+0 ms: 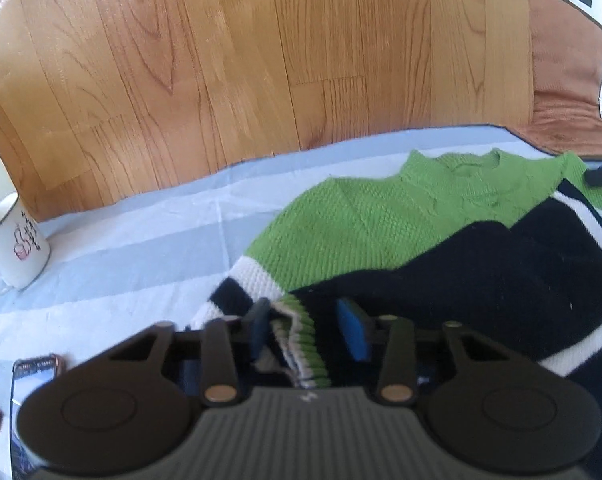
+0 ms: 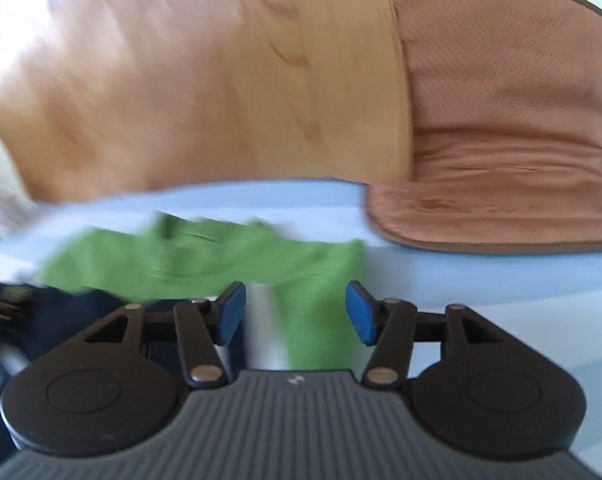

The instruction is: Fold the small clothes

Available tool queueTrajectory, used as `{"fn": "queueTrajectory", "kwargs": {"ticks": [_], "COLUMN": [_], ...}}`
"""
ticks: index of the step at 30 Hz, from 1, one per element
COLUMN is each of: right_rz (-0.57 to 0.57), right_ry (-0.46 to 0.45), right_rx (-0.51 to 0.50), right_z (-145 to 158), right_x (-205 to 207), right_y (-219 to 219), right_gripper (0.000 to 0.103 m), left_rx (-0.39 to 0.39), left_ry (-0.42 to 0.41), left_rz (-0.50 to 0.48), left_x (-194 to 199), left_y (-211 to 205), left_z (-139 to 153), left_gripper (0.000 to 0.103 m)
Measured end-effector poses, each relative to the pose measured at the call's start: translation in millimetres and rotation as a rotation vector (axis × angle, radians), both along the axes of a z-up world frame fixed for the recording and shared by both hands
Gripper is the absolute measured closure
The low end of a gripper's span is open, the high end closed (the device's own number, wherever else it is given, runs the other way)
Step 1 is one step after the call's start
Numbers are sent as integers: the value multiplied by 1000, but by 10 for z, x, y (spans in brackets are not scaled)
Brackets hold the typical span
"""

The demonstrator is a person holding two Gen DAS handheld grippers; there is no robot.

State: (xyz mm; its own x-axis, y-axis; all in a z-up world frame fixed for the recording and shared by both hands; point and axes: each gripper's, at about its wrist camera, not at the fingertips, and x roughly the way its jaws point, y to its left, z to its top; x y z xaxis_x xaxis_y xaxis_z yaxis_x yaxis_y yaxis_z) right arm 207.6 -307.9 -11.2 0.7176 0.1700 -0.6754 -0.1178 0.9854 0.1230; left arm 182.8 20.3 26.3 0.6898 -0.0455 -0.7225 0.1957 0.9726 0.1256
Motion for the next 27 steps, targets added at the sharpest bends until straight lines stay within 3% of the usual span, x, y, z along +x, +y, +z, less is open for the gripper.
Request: {"fn": "queueTrajectory", "kwargs": {"ticks": [1,2,3,6,8,9,11,13,15,20,24,27], "right_rz": [7,2,1,-98,-157,-167,-156,-164,-191,-98,76,244], "right_ry": [18,5,-27,-131,-75,-36,-63,-59,-82,-120,-81,-48], "right_rx": [-16,-39,-31,27,113,108,50,36,62,158,237,240], "right_z": [-69,-95,-67,55,-62,-161,-215,-129,6,331,438,443], "right_x": [39,29,-15,-142,-102,-79,-121,-160,-243,-476,-560,-640], "right_y": [-4,-20,-52,-317,-538,-546,-468,-465,-496,-315,190,778], "right_gripper": [76,87,93,94,94,93,91,77,62,62,62,62], "left_rx": [2,-4,-9,-3,12,36,115,129,88,-52,-163,-221], "left_ry": [-5,-9,-18,-60,-31,-12,-55,-53,-57,-152,-173,-181], "left_rz": [-1,-4,-7,-13,0,21,37,22,3,95,185,245], "left_x": [17,27,25,44,142,210,201,151,35,-524,-1056,-1466], "left_y": [-3,-4,-9,-78,-157,-193,-289,-318,-190,527,1105,1432], "left_z": [4,19,35,46,-47,-129,-184,-150,-24,365,459,421], "left_gripper": [85,88,89,89,88,85,79,76,70,60,56,55]}}
